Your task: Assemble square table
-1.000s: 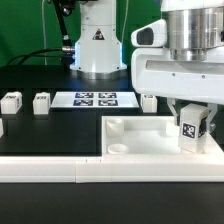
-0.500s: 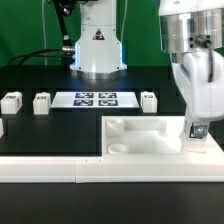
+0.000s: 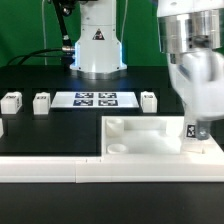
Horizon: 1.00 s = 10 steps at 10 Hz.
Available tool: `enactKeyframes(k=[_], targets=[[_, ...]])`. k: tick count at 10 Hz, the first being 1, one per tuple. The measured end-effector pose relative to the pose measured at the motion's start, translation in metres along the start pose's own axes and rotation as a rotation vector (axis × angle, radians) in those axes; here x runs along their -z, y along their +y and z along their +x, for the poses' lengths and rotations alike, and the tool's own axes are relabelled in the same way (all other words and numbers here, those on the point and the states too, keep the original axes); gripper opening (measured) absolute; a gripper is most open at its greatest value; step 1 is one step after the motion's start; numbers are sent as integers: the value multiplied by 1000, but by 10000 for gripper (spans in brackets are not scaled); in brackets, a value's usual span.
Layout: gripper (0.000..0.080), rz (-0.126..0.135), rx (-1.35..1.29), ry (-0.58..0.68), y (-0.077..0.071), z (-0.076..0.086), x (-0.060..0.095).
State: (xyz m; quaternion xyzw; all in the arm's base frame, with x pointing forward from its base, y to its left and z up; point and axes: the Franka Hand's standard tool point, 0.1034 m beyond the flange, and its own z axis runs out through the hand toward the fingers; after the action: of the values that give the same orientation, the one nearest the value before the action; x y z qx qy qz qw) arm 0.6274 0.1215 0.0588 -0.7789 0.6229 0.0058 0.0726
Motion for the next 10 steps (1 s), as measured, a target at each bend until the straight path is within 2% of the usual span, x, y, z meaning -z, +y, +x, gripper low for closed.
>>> enactKeyframes(k=[1, 4, 5, 6, 7, 8, 9, 10], targets=[[607, -33, 187, -28, 5, -1, -1], [647, -27, 346, -22, 4, 2, -1], [647, -33, 459, -15, 4, 3, 0], [649, -47, 717, 10, 2, 4, 4], [649, -31, 1006, 34, -3, 1, 4], [649, -18, 1069, 45, -5, 1, 4], [649, -19, 997, 45, -4, 1, 3], [550, -19, 990, 46, -4, 1, 3]])
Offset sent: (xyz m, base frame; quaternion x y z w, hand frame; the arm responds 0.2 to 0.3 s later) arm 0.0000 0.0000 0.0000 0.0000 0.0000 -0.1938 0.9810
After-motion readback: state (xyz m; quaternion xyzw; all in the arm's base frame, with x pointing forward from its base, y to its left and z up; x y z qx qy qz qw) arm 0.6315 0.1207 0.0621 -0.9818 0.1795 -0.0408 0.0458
